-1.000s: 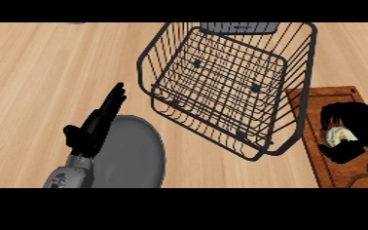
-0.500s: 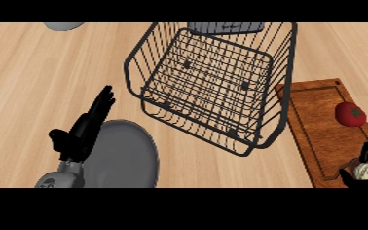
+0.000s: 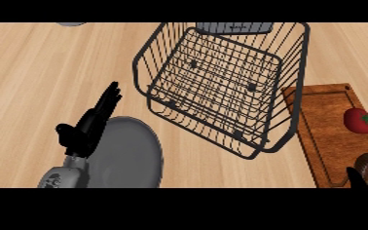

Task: Pick the cupcake from the cutting board and place it in the tiered basket

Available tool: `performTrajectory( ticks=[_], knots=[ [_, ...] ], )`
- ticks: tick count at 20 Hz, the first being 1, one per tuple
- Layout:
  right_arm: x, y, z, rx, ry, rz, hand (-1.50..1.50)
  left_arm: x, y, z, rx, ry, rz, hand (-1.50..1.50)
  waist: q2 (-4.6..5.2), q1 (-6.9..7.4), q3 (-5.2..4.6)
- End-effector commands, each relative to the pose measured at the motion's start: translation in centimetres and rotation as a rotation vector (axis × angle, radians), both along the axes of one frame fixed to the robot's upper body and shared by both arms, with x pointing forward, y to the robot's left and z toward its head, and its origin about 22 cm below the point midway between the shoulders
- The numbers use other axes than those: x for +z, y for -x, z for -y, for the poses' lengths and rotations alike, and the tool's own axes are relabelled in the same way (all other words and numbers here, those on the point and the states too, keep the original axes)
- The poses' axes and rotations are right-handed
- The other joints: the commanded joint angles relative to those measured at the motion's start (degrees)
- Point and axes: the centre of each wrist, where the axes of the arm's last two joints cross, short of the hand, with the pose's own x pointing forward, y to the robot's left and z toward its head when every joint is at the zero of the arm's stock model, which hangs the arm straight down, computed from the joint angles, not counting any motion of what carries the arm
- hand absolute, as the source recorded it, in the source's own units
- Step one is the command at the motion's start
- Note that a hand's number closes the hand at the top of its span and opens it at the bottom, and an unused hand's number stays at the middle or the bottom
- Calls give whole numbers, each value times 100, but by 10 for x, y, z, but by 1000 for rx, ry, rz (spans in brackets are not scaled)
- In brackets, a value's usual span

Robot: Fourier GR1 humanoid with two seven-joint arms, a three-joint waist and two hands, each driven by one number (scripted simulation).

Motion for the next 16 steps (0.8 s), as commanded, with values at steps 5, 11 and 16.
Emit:
performTrajectory(
  ticks=[5,11,16],
  knots=[
    [72,-10,-52,5,-73,122,150,11,-8,9,-51,-14,0,0,36,258,-7],
    [126,-76,-84,-14,-85,59,150,0,2,3,-42,6,7,0,36,314,-3],
    [152,-110,-127,17,-117,62,150,0,-2,8,-51,-5,3,0,36,273,2]
  ],
)
